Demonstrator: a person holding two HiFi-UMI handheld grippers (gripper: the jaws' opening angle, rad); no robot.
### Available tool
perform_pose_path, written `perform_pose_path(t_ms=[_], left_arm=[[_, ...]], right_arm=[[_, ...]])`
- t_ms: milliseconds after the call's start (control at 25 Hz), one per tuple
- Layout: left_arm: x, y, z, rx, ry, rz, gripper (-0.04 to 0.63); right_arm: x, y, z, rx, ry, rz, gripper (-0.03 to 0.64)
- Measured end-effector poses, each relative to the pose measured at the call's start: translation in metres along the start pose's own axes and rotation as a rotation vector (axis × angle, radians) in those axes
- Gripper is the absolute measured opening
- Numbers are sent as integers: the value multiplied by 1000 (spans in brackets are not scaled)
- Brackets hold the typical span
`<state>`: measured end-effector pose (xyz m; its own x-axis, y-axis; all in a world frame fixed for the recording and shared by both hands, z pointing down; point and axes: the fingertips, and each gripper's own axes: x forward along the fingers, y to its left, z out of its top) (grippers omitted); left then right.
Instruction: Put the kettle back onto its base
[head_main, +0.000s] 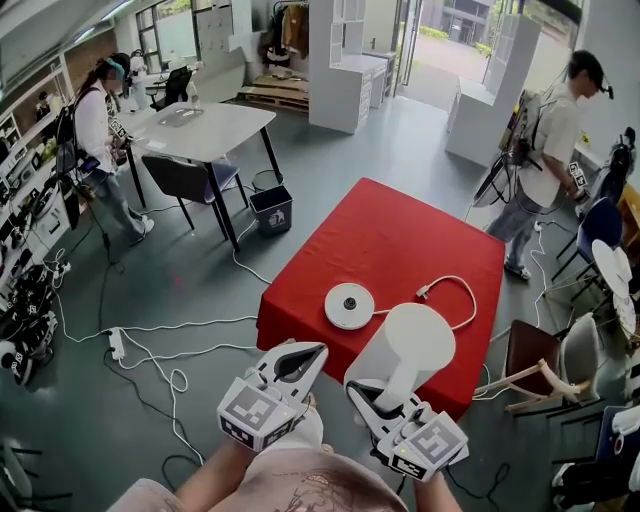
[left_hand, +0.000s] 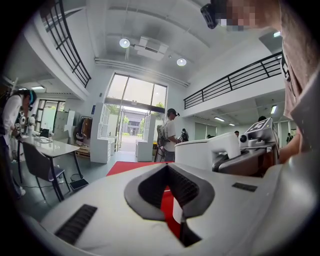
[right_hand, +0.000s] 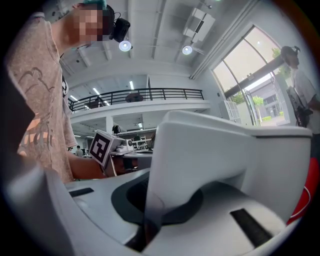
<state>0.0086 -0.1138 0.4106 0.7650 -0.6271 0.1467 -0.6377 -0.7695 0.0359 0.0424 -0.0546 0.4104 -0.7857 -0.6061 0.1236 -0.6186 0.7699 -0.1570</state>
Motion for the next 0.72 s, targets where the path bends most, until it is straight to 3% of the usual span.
perform_pose_path(t_ms=[720], left_arm=[[76, 73, 10, 22, 23, -72, -12]], right_arm=[[76, -89, 12, 19, 13, -21, 5]])
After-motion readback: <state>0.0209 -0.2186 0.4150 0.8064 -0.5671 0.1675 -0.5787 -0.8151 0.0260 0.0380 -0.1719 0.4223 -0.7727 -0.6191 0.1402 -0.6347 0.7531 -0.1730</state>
